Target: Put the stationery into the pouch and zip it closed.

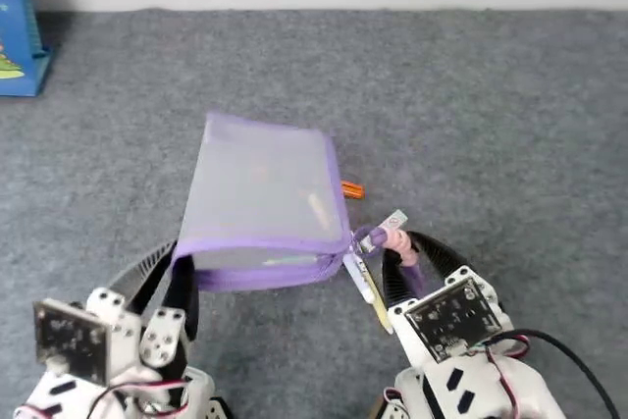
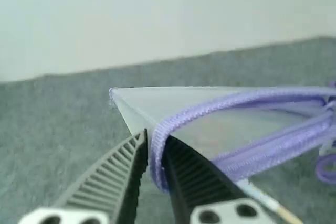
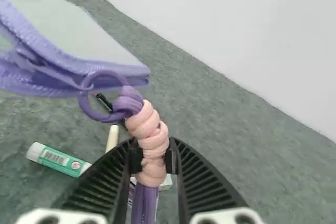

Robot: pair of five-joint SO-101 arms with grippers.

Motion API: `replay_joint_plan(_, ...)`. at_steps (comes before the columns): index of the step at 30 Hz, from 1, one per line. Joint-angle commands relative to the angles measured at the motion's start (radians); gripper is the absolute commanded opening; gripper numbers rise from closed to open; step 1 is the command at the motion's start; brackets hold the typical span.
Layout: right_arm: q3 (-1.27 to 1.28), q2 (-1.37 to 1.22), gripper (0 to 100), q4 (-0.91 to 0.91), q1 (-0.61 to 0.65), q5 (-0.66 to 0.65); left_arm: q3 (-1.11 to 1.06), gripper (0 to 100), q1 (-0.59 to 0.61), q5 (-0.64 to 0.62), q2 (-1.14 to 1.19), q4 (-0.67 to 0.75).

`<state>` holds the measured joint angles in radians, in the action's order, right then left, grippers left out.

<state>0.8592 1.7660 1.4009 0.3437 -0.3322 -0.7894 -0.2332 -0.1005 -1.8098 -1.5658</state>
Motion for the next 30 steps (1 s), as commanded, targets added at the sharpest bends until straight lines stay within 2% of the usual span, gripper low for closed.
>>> replay_joint_plan(1, 0.002, -0.016, 1.2, 0.018, 0.039, 0.021, 0.054, 1, 0.006, 0.023, -0.006, -0.063)
replay_joint_plan(4, 0.002, -0.067, 1.6, 0.068, 0.045, 0.032, 0.035, 1, 0.071, 0.000, -0.006, -0.051)
replay_joint_plan(6, 0.000, -0.105, 5.8, 0.093, 0.044, 0.092, 0.004, 1, 0.114, -0.006, -0.005, -0.032)
replay_joint_plan(10, -0.005, -0.150, 27.1, 0.177, 0.044, 0.170, -0.093, 1, 0.180, -0.006, -0.005, -0.020)
replay_joint_plan(12, -0.006, -0.148, 34.7, 0.203, 0.042, 0.184, -0.122, 1, 0.199, -0.005, -0.005, -0.017)
replay_joint_plan(23, 0.029, -0.105, 30.7, 0.205, -0.143, 0.201, -0.117, 1, 0.247, -0.012, -0.005, -0.020)
replay_joint_plan(28, 0.149, -0.222, 30.7, 0.090, -0.209, 0.215, -0.119, 1, 0.316, -0.012, -0.006, -0.021)
replay_joint_plan(30, 0.150, -0.292, 30.7, 0.033, -0.222, 0.265, -0.119, 1, 0.316, -0.012, -0.006, -0.023)
